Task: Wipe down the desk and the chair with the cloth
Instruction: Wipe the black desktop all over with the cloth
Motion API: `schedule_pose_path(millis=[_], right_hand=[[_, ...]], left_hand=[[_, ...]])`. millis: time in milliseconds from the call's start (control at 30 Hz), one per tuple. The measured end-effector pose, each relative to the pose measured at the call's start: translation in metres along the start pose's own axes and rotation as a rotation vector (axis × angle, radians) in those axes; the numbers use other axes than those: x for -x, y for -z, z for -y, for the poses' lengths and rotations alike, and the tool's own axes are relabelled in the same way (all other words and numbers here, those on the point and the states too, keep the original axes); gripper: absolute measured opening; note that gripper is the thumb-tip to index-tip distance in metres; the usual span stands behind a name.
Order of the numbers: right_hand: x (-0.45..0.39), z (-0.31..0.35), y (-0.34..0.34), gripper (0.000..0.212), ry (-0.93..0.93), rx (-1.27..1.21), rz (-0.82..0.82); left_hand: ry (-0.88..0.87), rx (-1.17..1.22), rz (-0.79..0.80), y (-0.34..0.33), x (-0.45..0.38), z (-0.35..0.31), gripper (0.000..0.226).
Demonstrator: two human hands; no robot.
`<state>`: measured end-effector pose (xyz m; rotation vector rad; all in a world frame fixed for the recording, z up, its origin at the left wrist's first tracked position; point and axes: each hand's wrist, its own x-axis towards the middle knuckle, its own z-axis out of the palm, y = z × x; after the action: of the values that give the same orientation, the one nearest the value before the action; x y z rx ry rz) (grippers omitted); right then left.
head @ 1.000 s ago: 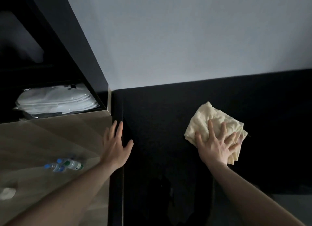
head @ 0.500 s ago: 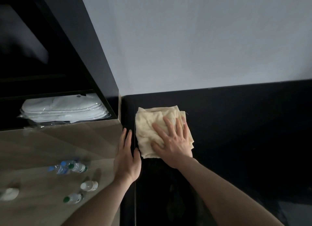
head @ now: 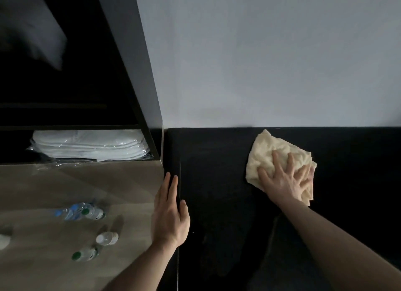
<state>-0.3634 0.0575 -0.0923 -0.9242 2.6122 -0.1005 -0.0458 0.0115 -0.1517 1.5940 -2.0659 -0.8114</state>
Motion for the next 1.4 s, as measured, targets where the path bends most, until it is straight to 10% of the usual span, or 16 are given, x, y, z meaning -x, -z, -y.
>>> schedule_pose_path(millis=[433,667,933,1400], right_hand=[[0.054,0.149,-0.032,0.075,0.677,0.076,0.303],[0.058,0.008,-0.015,0.074,0.453,-0.094,0.059],[0.092,-0.169,-0.017,0.084,0.157,-0.005,0.001],[0.076,-0.243,0.004,0.08,0.402,-0.126,-0.09]], left_hand=[[0.095,0.357,-0.023,0.011,-0.003,0.003,0.068],[-0.385,-0.135,0.073,0.035,-0.038,-0.034,0.07],[-0.091,-0.531,0.279,-0.02,-0.08,-0.081,0.081],[-0.032,-0.608,0.37,-0.1,-0.04,-0.195,0.073]])
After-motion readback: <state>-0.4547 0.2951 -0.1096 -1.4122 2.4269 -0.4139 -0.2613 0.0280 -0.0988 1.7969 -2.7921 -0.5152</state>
